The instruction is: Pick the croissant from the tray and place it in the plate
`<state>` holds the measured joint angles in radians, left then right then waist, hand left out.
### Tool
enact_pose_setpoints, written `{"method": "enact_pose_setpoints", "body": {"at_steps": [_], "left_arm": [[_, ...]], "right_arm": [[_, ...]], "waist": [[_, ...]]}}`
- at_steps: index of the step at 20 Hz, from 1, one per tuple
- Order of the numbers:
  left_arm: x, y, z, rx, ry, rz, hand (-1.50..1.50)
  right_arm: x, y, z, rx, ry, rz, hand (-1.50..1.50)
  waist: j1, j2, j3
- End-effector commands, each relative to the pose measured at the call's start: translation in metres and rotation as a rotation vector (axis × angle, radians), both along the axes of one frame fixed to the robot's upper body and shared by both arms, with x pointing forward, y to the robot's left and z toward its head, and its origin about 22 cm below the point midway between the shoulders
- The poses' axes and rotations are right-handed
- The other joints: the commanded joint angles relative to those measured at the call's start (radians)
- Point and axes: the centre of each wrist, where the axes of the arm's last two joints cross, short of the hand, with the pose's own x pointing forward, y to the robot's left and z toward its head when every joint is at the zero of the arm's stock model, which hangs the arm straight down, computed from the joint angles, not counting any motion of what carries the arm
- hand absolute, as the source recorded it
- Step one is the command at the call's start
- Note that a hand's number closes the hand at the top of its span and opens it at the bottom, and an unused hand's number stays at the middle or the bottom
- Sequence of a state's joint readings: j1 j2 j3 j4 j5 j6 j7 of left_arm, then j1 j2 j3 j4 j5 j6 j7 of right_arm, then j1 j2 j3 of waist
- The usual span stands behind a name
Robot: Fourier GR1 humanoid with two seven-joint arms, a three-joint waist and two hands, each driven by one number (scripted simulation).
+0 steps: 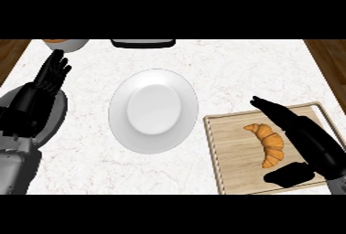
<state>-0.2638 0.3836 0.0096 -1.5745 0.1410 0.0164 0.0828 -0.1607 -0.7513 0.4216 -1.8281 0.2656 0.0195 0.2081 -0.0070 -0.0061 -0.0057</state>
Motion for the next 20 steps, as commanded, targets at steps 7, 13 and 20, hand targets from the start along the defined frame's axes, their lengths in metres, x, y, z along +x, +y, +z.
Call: {"method": "enact_pose_setpoints", "body": {"at_steps": [7, 13, 20], "left_arm": [[-0.007, -0.01, -0.004, -0.011, -0.002, -0.005, 0.0], [0.0, 0.002, 0.015, -0.011, 0.005, -0.011, 0.0], [-0.002, -0.007, 0.011, -0.019, -0.013, -0.015, 0.0]], "right_arm": [[0.002, 0.01, 0.044, -0.406, 0.314, -0.052, -1.5], [0.006, 0.035, 0.014, -0.435, 0.307, -0.095, -1.5], [0.034, 0.015, -0.013, -0.554, 0.337, -0.167, -1.5]], "waist": [[0.013, 0.004, 0.004], [0.008, 0.005, 0.006], [0.011, 0.007, 0.006]]}}
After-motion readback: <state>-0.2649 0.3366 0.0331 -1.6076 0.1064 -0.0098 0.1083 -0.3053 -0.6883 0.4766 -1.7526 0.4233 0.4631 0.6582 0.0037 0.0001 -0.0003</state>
